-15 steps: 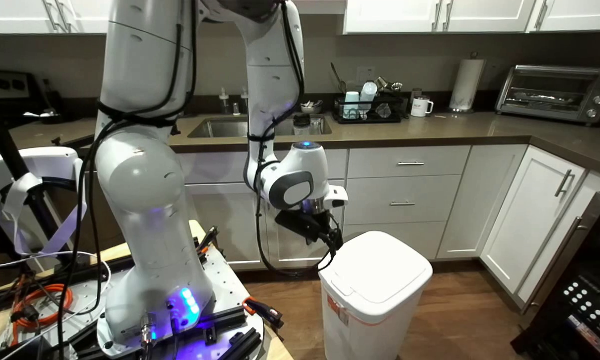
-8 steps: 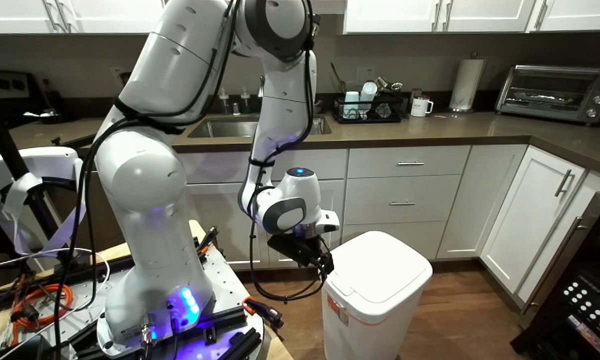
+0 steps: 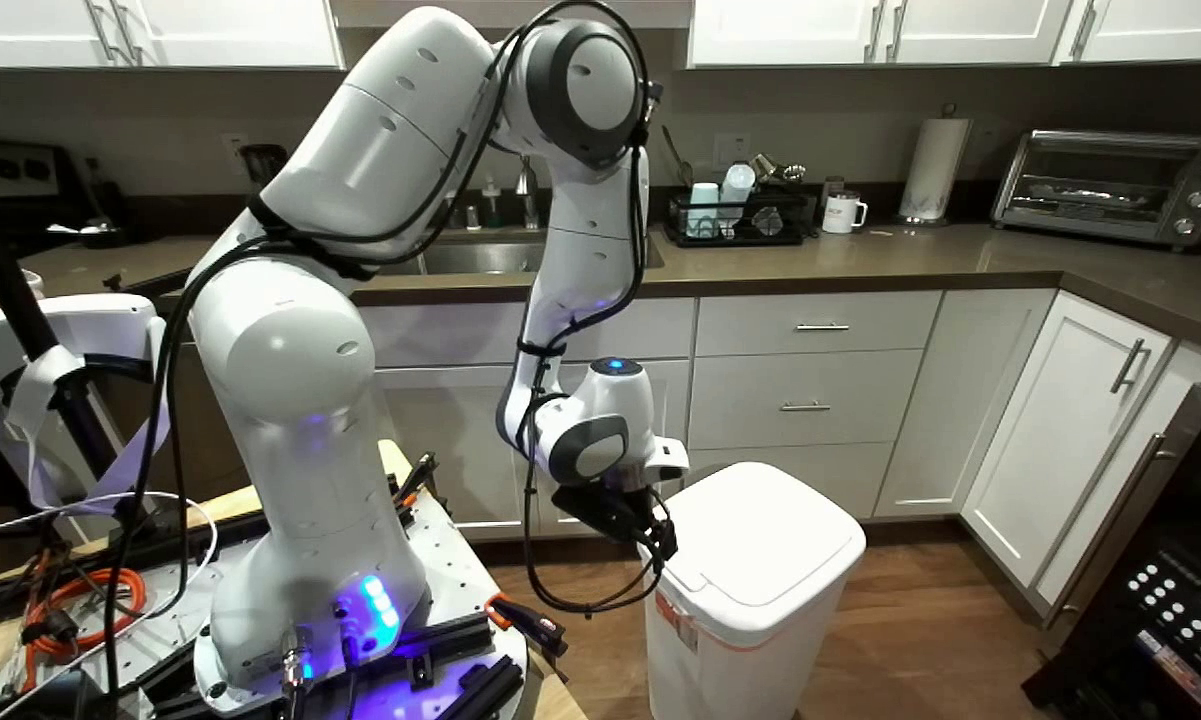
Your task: Press the button to open the bin
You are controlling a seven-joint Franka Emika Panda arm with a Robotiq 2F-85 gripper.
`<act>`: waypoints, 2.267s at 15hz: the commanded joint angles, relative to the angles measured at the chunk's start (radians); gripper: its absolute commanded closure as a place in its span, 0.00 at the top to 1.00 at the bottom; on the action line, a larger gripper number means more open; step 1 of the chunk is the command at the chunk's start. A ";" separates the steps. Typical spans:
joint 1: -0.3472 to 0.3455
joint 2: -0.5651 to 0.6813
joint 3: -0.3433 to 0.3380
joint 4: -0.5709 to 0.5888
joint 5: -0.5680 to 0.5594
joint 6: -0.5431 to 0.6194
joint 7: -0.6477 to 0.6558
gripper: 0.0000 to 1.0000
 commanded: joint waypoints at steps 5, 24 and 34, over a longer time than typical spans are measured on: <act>-0.085 0.241 0.024 0.184 -0.004 -0.030 0.051 1.00; 0.027 0.230 -0.045 0.272 -0.001 -0.061 0.038 0.53; 0.043 0.263 -0.050 0.404 -0.002 -0.204 0.046 0.01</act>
